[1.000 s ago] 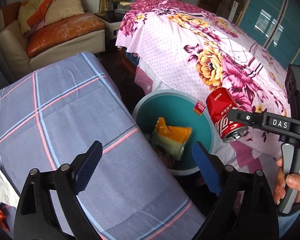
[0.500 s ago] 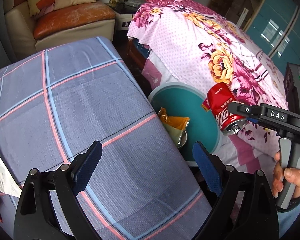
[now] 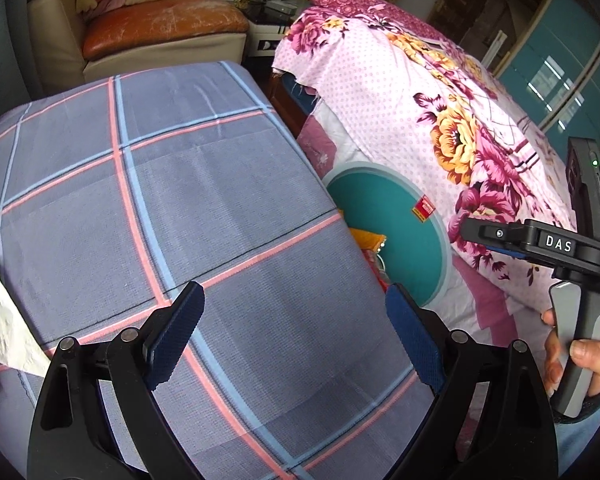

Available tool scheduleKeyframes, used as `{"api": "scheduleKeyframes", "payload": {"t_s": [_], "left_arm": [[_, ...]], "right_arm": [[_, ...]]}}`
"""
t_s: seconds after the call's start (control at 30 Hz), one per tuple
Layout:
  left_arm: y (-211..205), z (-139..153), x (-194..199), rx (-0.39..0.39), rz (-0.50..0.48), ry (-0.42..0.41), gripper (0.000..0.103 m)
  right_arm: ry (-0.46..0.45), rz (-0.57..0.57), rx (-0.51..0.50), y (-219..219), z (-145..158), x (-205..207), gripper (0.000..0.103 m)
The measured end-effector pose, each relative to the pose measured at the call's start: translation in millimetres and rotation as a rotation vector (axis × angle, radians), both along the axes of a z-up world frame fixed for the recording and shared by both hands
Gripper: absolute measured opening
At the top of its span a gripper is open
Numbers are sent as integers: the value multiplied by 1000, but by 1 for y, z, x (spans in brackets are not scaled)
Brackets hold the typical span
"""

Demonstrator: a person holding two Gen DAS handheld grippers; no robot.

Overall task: Collect trash
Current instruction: 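Open the right tool over the bin to drop the red can, then withdraw both open tools from the bin toward the tissue and red packet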

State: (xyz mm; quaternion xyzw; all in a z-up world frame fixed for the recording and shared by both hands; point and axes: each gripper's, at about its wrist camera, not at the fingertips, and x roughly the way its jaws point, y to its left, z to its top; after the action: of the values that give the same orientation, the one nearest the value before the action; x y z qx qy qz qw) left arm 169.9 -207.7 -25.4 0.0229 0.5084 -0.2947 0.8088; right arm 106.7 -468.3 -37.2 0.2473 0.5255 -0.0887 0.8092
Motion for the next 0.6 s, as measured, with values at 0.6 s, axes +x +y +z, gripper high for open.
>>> {"api": "scheduleKeyframes", "payload": {"t_s": [0.6], "left_arm": [[81,27,-31,-42,94,-51,92]], "right_arm": [[-21,103,-28,75,38,-11,86]]}}
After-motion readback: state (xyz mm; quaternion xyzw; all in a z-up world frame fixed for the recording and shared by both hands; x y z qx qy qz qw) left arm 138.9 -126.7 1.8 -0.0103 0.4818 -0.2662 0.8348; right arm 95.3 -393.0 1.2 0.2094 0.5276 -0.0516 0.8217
